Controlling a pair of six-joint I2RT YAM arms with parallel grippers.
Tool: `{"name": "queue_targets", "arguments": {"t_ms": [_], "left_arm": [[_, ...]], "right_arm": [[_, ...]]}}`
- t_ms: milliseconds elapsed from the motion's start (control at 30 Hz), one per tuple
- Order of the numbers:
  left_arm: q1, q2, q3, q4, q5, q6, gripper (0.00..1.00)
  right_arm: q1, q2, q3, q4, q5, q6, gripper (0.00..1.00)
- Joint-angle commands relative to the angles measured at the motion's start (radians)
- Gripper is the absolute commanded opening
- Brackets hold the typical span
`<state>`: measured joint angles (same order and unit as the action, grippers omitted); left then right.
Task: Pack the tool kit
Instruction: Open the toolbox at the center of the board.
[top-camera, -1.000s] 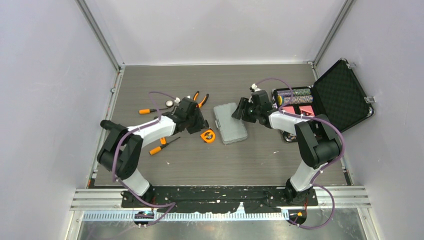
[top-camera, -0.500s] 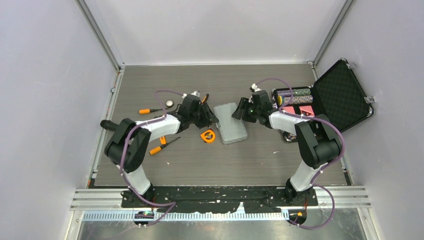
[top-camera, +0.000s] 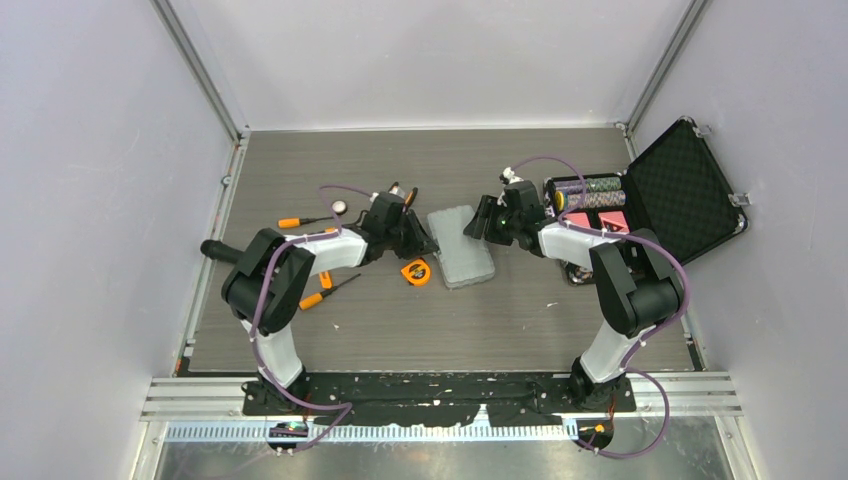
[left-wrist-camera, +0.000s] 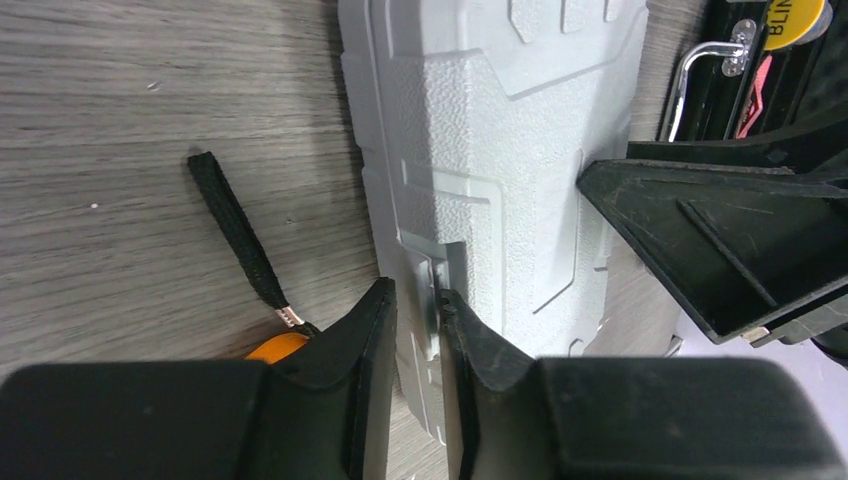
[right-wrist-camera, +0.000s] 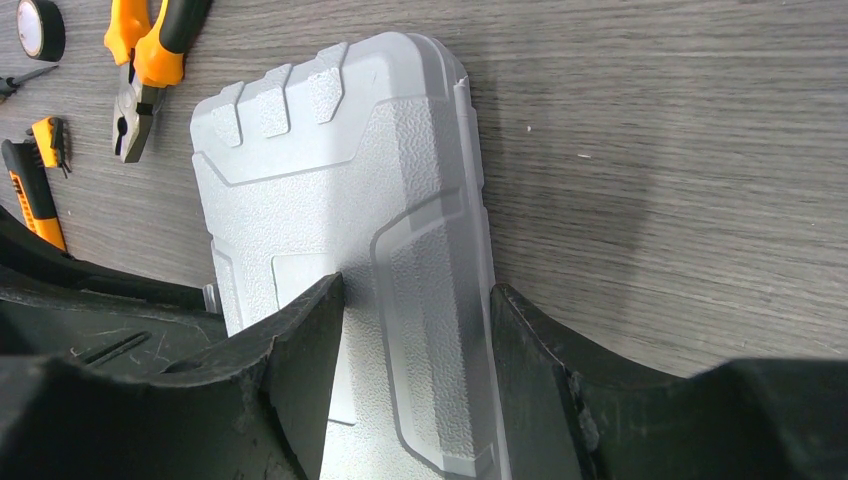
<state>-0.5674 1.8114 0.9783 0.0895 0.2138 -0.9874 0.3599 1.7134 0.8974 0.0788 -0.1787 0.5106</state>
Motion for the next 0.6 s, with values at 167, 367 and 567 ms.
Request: {"name": "queue_targets", "arguments": {"t_ms": [167,367,567], "left_arm": [[0.006,0.009,-0.002,0.034,0.001,-0.008,0.0],[0.004,-0.087,-0.038,0.103,0.029,0.007,0.0],[-0.01,-0.197,-0.049,0.149,0.042,0.018,0.0]], "right_arm": [[-0.002,0.021,-0.058,-0.174,0.058,-0.055,0.57],[-0.003,-0.05,-0.061,-0.181,0.045,-0.058,0.69],[-0.003,-0.223,-0.057,-0.231,0.085,-0.09,0.82]]}}
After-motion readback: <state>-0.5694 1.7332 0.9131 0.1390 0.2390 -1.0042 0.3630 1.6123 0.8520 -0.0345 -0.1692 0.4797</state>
